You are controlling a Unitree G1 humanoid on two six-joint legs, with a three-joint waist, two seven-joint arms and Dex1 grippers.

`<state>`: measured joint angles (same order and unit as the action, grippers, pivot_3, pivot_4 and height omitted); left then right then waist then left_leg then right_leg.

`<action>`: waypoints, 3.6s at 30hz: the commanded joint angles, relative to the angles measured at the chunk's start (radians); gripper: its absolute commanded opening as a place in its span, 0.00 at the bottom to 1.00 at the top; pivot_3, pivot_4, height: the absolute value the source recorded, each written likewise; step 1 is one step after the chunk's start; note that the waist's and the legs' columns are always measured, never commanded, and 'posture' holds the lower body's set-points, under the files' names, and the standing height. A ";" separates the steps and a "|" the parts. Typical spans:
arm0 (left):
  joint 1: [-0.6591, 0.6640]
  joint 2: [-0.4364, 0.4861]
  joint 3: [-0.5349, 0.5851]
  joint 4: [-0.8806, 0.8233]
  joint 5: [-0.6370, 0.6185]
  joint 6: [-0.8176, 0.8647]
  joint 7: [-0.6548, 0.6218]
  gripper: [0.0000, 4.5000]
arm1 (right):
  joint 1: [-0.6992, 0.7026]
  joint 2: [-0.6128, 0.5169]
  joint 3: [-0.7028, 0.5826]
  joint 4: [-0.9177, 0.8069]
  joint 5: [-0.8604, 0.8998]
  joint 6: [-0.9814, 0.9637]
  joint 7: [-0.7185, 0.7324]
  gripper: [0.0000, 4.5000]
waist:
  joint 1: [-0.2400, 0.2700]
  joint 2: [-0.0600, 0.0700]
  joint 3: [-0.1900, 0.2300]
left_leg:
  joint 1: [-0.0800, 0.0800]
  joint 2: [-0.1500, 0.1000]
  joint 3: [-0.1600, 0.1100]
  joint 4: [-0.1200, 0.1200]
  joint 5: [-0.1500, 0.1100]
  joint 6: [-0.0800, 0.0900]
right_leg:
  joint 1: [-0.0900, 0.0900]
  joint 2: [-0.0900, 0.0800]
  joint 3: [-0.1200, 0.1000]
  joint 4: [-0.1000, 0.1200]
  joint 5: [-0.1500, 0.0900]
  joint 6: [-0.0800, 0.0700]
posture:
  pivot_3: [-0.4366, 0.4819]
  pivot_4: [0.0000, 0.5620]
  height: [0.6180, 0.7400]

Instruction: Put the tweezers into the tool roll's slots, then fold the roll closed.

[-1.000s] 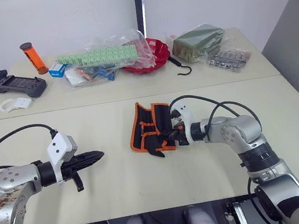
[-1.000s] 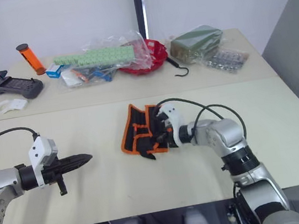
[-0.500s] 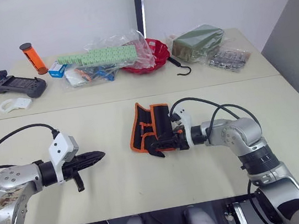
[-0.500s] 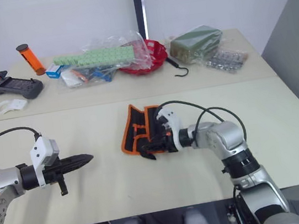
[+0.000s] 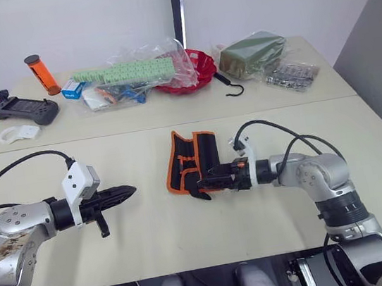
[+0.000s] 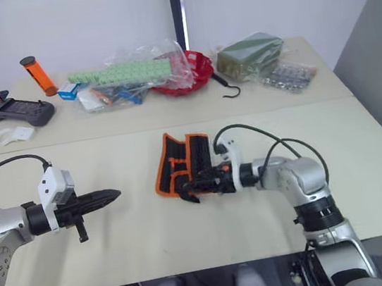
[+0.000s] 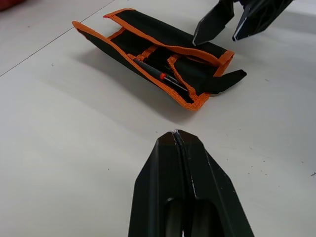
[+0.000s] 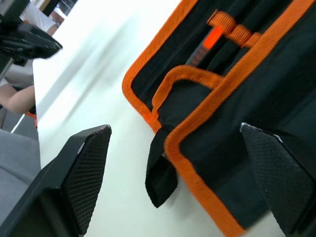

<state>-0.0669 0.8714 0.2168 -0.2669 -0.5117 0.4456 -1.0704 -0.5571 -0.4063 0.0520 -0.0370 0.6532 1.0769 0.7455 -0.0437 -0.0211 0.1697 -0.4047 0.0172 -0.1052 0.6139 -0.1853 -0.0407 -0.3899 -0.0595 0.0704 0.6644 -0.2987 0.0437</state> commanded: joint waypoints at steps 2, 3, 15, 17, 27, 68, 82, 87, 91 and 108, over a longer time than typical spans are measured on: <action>-0.012 0.005 0.009 -0.008 -0.009 -0.001 0.000 0.00 | -0.031 0.005 -0.057 0.008 0.019 -0.037 0.010 0.80 | 0.000 0.000 0.000 | 0.000 0.000 0.000 0.000 0.000 0.000 | 0.000 0.000 0.000 0.000 0.000 0.000 | 0.48 0.27 1.00; -0.013 0.005 0.010 -0.008 -0.009 -0.001 -0.001 0.00 | -0.034 0.005 -0.058 0.013 0.011 -0.051 0.015 0.73 | -0.001 0.000 0.000 | 0.000 0.000 0.000 0.000 0.000 0.000 | 0.000 0.000 0.000 0.000 0.000 0.000 | 0.48 0.27 1.00; -0.009 -0.030 0.026 -0.025 -0.052 0.042 0.027 0.00 | 0.092 -0.014 0.104 0.070 -0.187 -0.349 0.097 0.01 | 0.002 0.000 0.000 | -0.001 -0.001 0.000 0.000 0.000 0.000 | 0.000 -0.001 0.000 0.000 0.000 0.000 | 0.48 0.27 1.00; -0.011 -0.045 0.032 -0.031 -0.073 0.071 0.049 0.00 | 0.104 -0.028 0.134 0.088 -0.234 -0.410 0.113 0.01 | 0.000 0.000 0.000 | 0.000 -0.001 0.000 0.001 0.000 0.000 | 0.000 -0.001 0.000 0.000 0.000 0.000 | 0.48 0.27 1.00; 0.015 -0.160 0.043 -0.111 -0.207 0.244 0.218 0.00 | 0.134 -0.065 0.215 0.162 -0.397 -0.601 0.127 0.01 | 0.001 -0.001 -0.001 | 0.004 0.000 0.000 0.001 0.000 0.000 | 0.005 0.000 0.000 0.000 0.000 0.000 | 0.48 0.27 1.00; -0.191 -0.564 -0.056 0.006 -0.257 0.462 0.718 0.56 | 0.160 -0.060 0.217 0.102 -0.406 -0.573 0.122 0.00 | 0.007 -0.003 -0.002 | 0.004 -0.001 0.000 0.002 0.000 -0.001 | 0.006 -0.001 0.000 0.000 0.000 0.000 | 0.48 0.27 1.00; -0.283 -0.581 -0.069 0.079 -0.228 0.507 0.762 0.16 | 0.183 -0.052 0.222 0.066 -0.402 -0.557 0.100 0.00 | 0.007 -0.003 -0.002 | 0.004 -0.002 -0.001 0.002 0.001 -0.001 | 0.006 -0.001 0.000 0.000 0.000 0.001 | 0.48 0.27 1.00; -0.290 -0.578 -0.070 0.083 -0.225 0.512 0.753 0.00 | 0.181 -0.048 0.220 0.061 -0.400 -0.557 0.094 0.00 | 0.005 -0.003 -0.002 | 0.004 -0.002 -0.001 0.002 0.001 -0.001 | 0.006 -0.001 0.000 0.000 0.000 0.001 | 0.48 0.27 1.00; -0.312 -0.571 -0.071 0.105 -0.199 0.499 0.751 0.00 | 0.171 -0.041 0.223 0.054 -0.399 -0.553 0.091 0.00 | 0.006 -0.003 -0.002 | 0.004 -0.002 -0.001 0.002 0.001 -0.001 | 0.006 -0.001 0.000 0.000 0.000 0.001 | 0.48 0.27 1.00; -0.413 -0.355 -0.083 0.201 -0.131 0.512 0.581 0.00 | 0.132 0.046 0.208 -0.048 -0.367 -0.452 0.065 0.00 | 0.000 -0.003 -0.002 | 0.000 -0.002 -0.001 0.001 0.001 -0.002 | 0.001 0.000 0.000 0.000 0.000 0.001 | 0.48 0.27 1.00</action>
<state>-0.4586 0.4952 0.1209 -0.0424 -0.6456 0.9630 -0.4614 -0.4198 -0.3686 0.2614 -0.0508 0.2796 0.6193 0.8198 -0.0438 -0.0241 0.1678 -0.4042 0.0157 -0.1066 0.6149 -0.1841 -0.0427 -0.3885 -0.0599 0.0703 0.6646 -0.2984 0.0443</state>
